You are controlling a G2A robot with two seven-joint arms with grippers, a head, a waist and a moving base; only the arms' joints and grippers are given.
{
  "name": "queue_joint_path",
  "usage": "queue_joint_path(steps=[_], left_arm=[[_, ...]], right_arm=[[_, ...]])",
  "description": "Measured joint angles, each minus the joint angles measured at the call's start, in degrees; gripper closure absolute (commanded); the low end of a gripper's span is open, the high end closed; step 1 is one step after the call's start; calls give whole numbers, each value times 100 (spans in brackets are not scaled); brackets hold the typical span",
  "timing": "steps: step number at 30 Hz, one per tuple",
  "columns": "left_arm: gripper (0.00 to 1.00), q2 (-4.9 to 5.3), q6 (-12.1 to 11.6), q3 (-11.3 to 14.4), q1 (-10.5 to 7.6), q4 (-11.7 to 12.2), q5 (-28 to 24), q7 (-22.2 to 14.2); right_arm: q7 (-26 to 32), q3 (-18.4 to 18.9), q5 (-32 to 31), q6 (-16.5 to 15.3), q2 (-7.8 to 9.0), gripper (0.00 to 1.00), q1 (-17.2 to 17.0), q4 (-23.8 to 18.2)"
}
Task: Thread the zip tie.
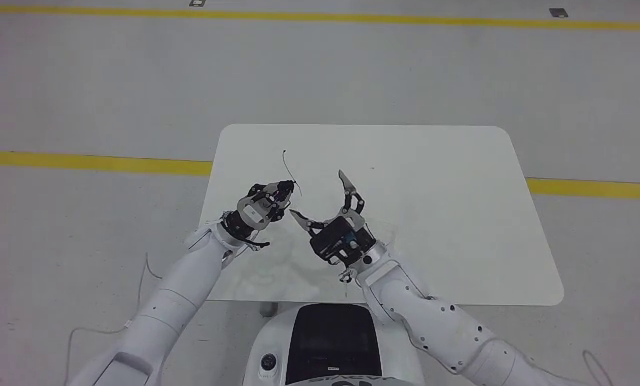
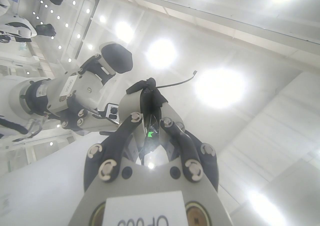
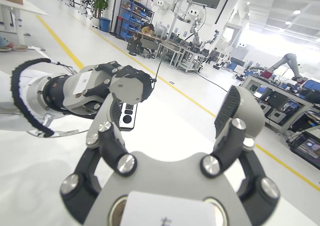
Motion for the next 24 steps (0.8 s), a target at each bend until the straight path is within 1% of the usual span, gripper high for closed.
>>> queue_joint_path(steps=[1, 2, 3, 5, 7, 9, 14, 16, 21, 24], left_arm=[[100, 0, 0, 0, 0, 0, 0, 0], [100, 0, 0, 0, 0, 0, 0, 0], [100, 0, 0, 0, 0, 0, 0, 0], [100, 0, 0, 0, 0, 0, 0, 0], [100, 0, 0, 0, 0, 0, 0, 0], [100, 0, 0, 0, 0, 0, 0, 0], [100, 0, 0, 0, 0, 0, 0, 0], [100, 0, 0, 0, 0, 0, 0, 0], [100, 0, 0, 0, 0, 0, 0, 0], [100, 0, 0, 0, 0, 0, 0, 0]], right_arm=[[-2, 5, 0, -10, -8, 15, -1, 14], [-7, 10, 0, -17, -23, 23, -4, 33], [-10, 10, 0, -22, -37, 29, -4, 51], [-3, -1, 0, -32, -72, 51, 20, 113], [12, -29, 0, -37, -111, 55, 61, 172], [13, -57, 0, -30, -144, 56, 99, 214], [5, -191, 0, 70, -211, 64, 226, 336], [15, -244, 0, 103, -232, 64, 269, 370], [71, -342, 0, 130, -263, 69, 354, 425], [104, -387, 0, 148, -278, 70, 388, 453]])
